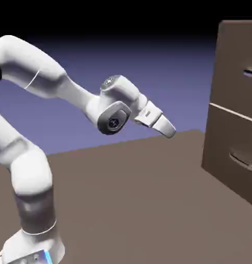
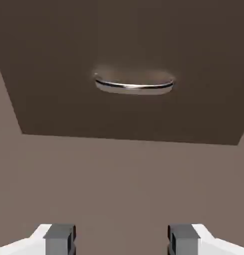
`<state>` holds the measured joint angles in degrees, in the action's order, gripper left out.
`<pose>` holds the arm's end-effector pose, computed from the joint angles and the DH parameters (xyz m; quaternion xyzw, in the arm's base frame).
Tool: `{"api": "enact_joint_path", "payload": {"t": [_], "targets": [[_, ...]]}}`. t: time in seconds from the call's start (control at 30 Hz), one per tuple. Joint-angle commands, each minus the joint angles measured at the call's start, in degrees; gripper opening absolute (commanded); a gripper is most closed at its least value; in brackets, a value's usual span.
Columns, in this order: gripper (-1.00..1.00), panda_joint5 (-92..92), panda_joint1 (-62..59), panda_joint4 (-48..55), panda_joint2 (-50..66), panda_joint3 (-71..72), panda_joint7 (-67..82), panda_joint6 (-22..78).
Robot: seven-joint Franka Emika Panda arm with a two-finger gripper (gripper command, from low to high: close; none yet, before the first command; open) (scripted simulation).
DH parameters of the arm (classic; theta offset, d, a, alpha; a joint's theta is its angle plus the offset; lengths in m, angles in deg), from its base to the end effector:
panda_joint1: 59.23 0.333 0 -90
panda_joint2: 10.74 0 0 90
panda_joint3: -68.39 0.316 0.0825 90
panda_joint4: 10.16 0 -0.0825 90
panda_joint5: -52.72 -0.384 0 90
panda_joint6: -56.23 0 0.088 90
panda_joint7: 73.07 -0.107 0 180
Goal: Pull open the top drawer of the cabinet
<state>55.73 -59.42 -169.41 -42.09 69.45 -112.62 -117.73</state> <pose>0.3977 0.0102 0.4640 -0.8759 0.2824 -0.3730 0.1184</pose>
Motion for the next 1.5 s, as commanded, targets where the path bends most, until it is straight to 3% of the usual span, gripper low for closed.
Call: {"api": "enact_joint_path", "payload": {"t": [0.0,1.47], "targets": [[0.0,2.5,-0.7,1.5,1.1,0.9,2.4,0.0],[0.0,112.1,-32.8,65.4,48.8,39.5,108.2,1.9]]}}
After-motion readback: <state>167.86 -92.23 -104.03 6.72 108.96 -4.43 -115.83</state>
